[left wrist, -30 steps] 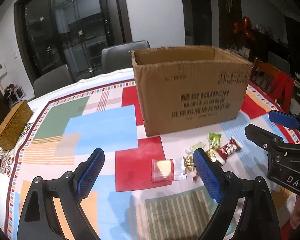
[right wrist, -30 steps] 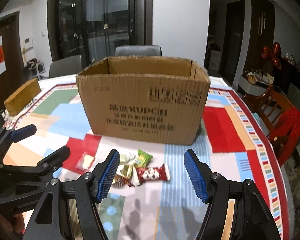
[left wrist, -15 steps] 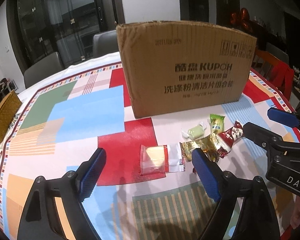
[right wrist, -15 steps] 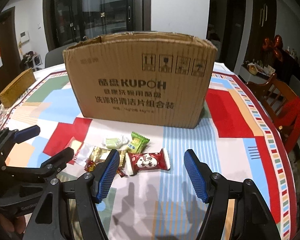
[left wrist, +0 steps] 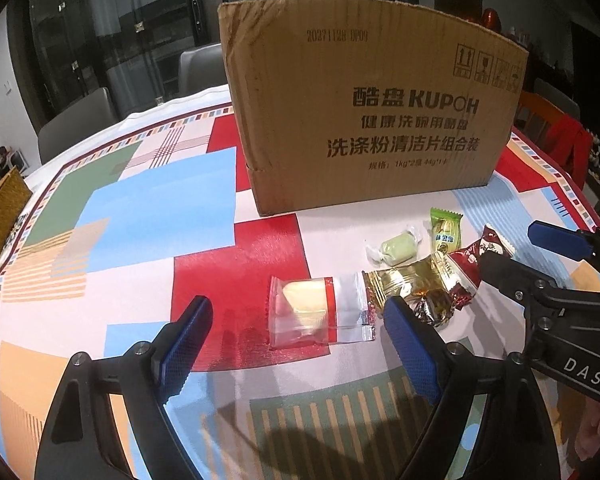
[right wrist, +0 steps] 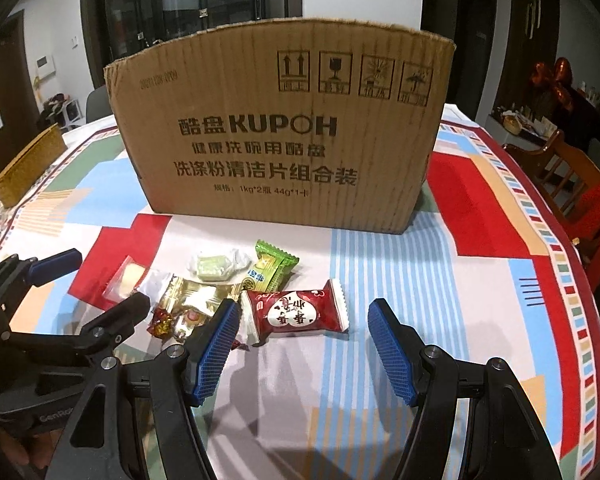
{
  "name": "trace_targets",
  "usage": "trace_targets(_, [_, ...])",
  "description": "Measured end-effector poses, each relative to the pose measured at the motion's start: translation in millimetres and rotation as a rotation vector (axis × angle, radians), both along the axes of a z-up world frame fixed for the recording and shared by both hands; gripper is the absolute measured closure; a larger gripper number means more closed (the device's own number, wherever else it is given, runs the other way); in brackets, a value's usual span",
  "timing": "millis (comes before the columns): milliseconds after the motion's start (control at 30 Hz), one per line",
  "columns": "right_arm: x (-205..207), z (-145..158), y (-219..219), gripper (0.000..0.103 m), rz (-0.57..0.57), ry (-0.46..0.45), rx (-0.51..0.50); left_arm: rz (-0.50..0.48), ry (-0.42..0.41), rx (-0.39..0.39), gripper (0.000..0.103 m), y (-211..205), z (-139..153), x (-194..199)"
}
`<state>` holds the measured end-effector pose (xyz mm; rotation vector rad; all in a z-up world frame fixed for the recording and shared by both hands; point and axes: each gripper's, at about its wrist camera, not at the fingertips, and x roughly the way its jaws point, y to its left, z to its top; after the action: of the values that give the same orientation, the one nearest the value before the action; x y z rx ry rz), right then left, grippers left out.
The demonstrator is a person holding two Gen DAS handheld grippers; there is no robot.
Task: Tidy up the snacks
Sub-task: 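Grasp the clear-wrapped yellow cake with the left tool while the right tool grasps the red cake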
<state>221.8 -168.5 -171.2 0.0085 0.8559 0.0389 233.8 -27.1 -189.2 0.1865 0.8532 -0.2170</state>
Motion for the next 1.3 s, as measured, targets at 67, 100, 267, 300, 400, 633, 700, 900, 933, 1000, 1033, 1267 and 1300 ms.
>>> trace_targets(67, [1,-2,0,0.035,0.001,0.005,0.002,0.001,0.003,0.001,0.015,0,-2,1])
trace_targets(100, [1,-4,0,0.035,0.002,0.007,0.002,0.002,0.006,0.001,0.015,0,-3,2])
trace_targets(267, [5,-10,2,0.035,0.009,0.021,0.002,0.006,0.017,-0.004,0.015,1,-8,6])
trace_targets(300, [5,-11,3,0.035,0.011,0.023,0.001,0.006,0.020,-0.005,0.015,2,-9,6])
trace_targets(400, [7,-15,3,0.035,0.013,0.032,0.001,0.007,0.030,-0.006,0.017,2,-13,8])
trace_targets(633, [13,-22,0,0.035,0.007,0.049,0.007,-0.005,0.043,-0.021,0.028,0,-16,12])
trace_targets(700, [15,-24,-1,0.035,0.004,0.054,0.017,-0.012,0.046,-0.029,0.032,0,-16,13])
trace_targets(900, [16,-25,-1,0.041,0.009,0.045,0.027,-0.042,0.035,-0.031,0.051,-3,-15,10])
trace_targets(933, [16,-25,-2,0.045,0.010,0.042,0.026,-0.047,0.035,-0.028,0.053,-4,-15,9])
trace_targets(1000, [17,-25,-2,0.047,0.011,0.038,0.031,-0.056,0.039,-0.040,0.059,-5,-14,8])
trace_targets(1033, [17,-25,-2,0.050,0.015,0.036,0.038,-0.058,0.040,-0.045,0.063,-5,-14,8])
trace_targets(1267, [16,-22,-5,0.054,0.018,0.035,0.049,-0.059,0.035,-0.044,0.072,-7,-13,5])
trace_targets(1300, [15,-21,-5,0.054,0.015,0.035,0.050,-0.057,0.036,-0.044,0.072,-6,-12,5])
